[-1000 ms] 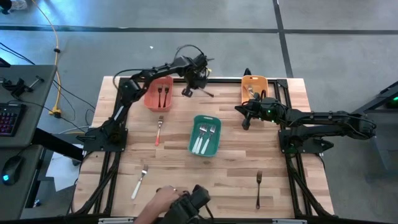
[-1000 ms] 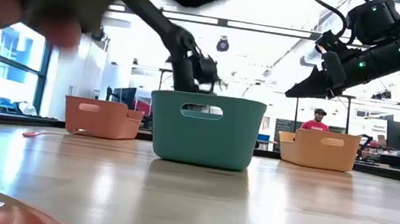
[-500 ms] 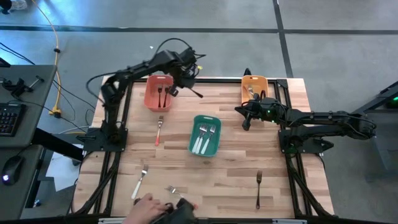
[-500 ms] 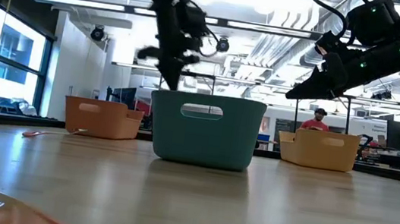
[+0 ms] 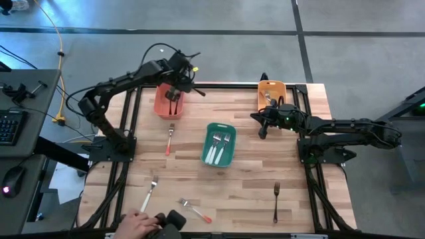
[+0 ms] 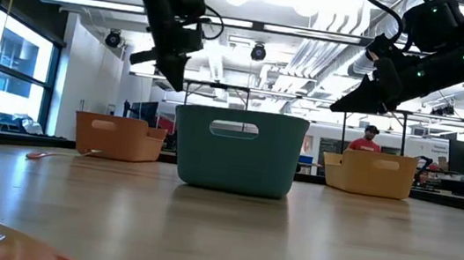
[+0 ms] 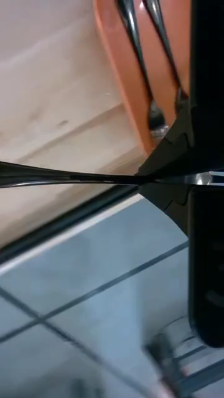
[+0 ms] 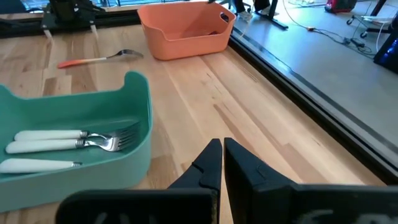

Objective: Sort silverware by color (type)
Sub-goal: Put the top black fork into the orange bin

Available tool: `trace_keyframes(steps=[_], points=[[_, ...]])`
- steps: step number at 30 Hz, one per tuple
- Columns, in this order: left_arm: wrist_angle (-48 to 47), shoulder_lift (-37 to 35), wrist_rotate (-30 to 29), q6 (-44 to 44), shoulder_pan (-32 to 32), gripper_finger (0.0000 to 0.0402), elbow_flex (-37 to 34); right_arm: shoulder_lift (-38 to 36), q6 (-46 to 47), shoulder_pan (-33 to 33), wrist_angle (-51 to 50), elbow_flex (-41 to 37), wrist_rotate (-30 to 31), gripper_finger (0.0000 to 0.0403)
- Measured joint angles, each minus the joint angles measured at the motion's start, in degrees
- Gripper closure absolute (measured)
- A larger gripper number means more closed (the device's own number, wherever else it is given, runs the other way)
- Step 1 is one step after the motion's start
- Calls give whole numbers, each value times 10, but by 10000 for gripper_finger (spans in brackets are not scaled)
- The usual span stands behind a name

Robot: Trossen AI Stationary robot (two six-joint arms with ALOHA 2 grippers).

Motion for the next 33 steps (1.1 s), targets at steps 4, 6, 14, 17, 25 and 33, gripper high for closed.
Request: trace_keyframes(steps=[4, 6, 14, 17, 25, 33], points=[[-24, 1, -23, 0, 4, 401, 0, 0, -21, 0, 4, 0, 0, 403], [-37, 2, -51, 10, 3, 401, -6, 0, -31, 0, 9, 0, 0, 403], [-59, 3, -176, 81, 2, 399, -74, 0, -41, 0, 21, 0, -12, 403], [-57, 3, -182, 112, 6, 398, -98, 0, -42, 0, 21, 0, -27, 403], [-71, 3, -175, 130, 6, 397, -110, 0, -42, 0, 21, 0, -30, 403], [-79, 2, -172, 145, 13, 397, -110, 0, -43, 0, 21, 0, -30, 403]])
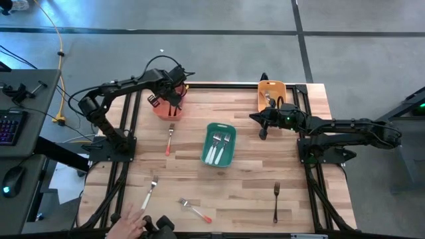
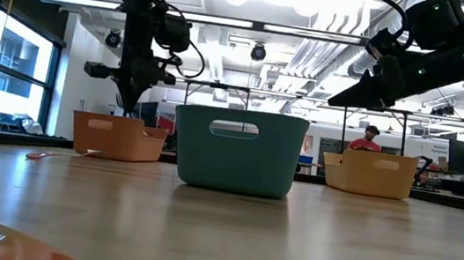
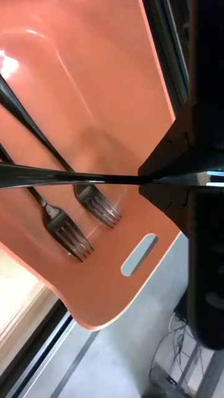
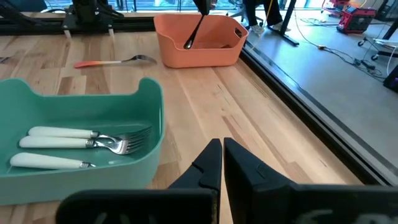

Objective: Sort silverware by color (type)
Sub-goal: Put the top black fork into the orange bin

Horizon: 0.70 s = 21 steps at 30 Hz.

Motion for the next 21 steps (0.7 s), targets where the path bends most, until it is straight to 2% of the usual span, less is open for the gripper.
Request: trace_keyframes(steps=[6, 16, 21], points=[[-1, 0, 40, -9, 1, 397, 0, 0, -7, 0, 4, 0, 0, 403], [1, 1, 21, 20, 4, 397, 0, 0, -7, 0, 5, 0, 0, 403], [1, 1, 45, 17, 4, 395, 0, 0, -7, 0, 5, 0, 0, 403]])
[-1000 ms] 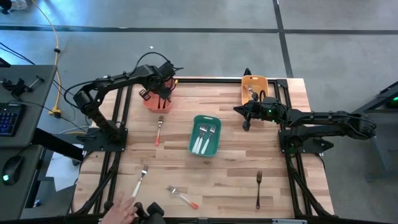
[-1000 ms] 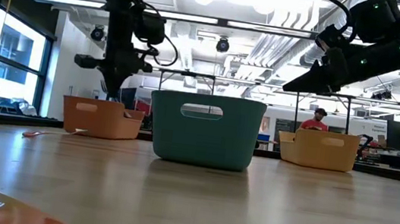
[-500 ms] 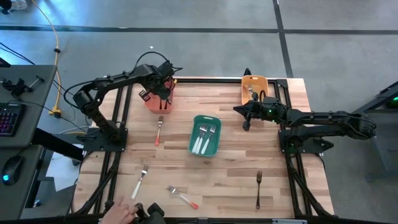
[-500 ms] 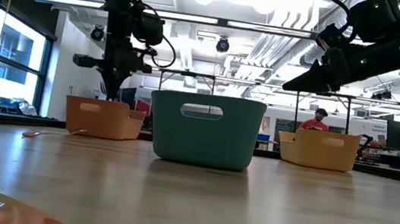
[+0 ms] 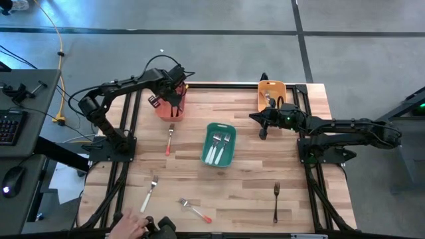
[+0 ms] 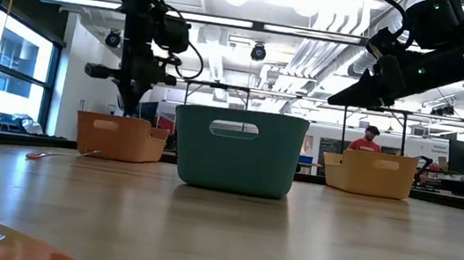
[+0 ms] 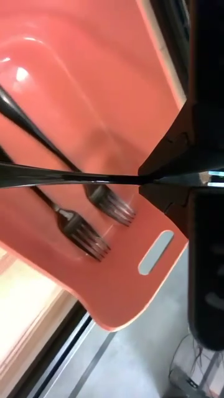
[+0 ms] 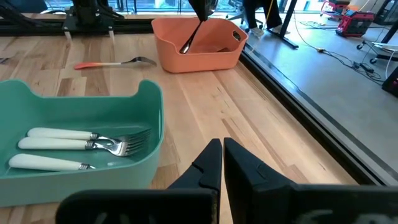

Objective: Sort silverware by color (type)
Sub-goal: Put the top black fork into the orange bin, then put the top orange fork into the yellow bin

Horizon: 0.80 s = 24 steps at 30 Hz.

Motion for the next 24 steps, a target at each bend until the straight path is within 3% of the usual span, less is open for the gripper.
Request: trace_keyframes(steps=[7, 17, 21, 24], points=[[2, 0, 8, -53, 0, 372, 0, 0, 2, 0, 0, 0, 0, 403], [41, 0, 7, -54, 0, 360, 0, 0, 2, 0, 8, 0, 0, 403], [48, -14, 6, -122, -14, 385, 0, 0, 2, 0, 8, 0, 0, 403], [44, -41, 40, -233, -38, 398, 0, 0, 1, 0, 8, 0, 0, 403]])
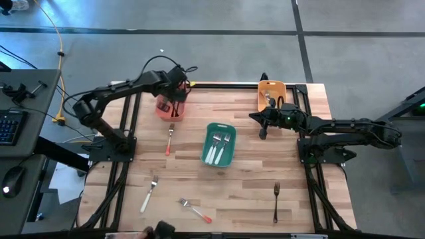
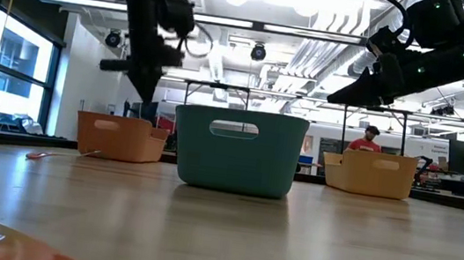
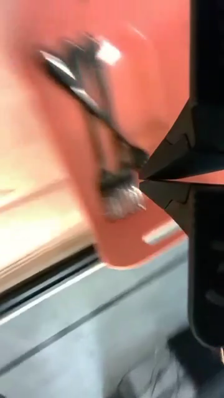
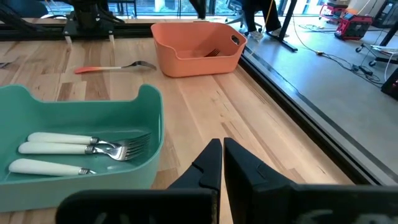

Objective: Sort silverware by color (type)
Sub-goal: Put the top orange fork into the yellow bin

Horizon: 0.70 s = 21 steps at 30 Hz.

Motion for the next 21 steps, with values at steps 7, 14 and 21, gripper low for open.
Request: trace_keyframes(steps=[7, 14, 21], points=[[-40, -63, 6, -342, -101, 401, 0, 0, -12, 0, 0, 0, 0, 403], [-118, -71, 13, -776, -232, 401, 0, 0, -16, 0, 0, 0, -11, 403], [-148, -60, 13, -1114, -354, 398, 0, 0, -17, 0, 0, 0, -24, 403]])
